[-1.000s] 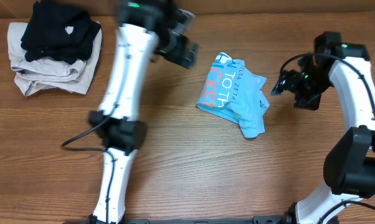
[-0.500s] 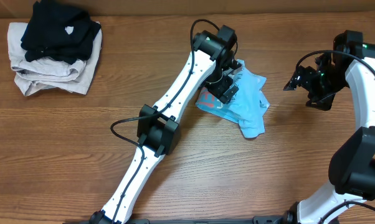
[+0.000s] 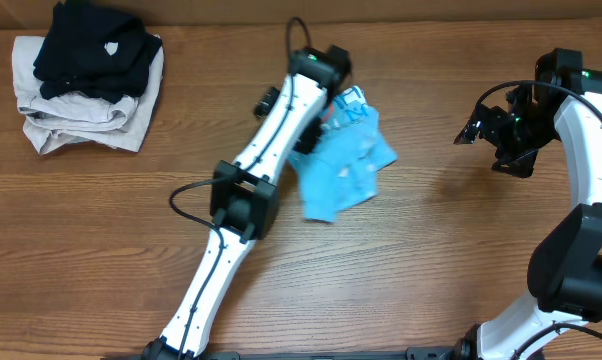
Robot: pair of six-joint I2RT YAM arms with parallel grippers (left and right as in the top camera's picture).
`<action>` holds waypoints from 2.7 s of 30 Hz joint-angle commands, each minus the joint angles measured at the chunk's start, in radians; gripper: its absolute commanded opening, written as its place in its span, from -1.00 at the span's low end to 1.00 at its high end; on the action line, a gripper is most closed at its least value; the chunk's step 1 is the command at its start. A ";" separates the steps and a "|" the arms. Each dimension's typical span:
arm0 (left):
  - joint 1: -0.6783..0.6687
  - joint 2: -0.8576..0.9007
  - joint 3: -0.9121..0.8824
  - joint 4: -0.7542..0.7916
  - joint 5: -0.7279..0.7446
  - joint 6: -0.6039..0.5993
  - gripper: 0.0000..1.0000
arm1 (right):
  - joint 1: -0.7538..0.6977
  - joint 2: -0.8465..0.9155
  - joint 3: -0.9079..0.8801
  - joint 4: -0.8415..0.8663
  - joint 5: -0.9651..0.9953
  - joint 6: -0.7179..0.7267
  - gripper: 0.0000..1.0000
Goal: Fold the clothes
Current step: 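Grasp the folded shirt bundle with the left gripper and lift it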
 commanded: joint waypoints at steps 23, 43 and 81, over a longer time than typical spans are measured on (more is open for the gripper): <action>-0.022 -0.356 -0.101 0.041 0.423 0.372 1.00 | -0.002 -0.016 0.016 -0.003 -0.008 -0.016 0.86; -0.074 -0.321 -0.361 0.085 0.452 0.284 1.00 | -0.002 -0.016 0.016 0.004 -0.008 -0.030 0.87; -0.095 -0.324 -0.708 0.452 0.169 0.100 -0.92 | -0.002 -0.016 0.016 0.014 -0.008 -0.030 0.89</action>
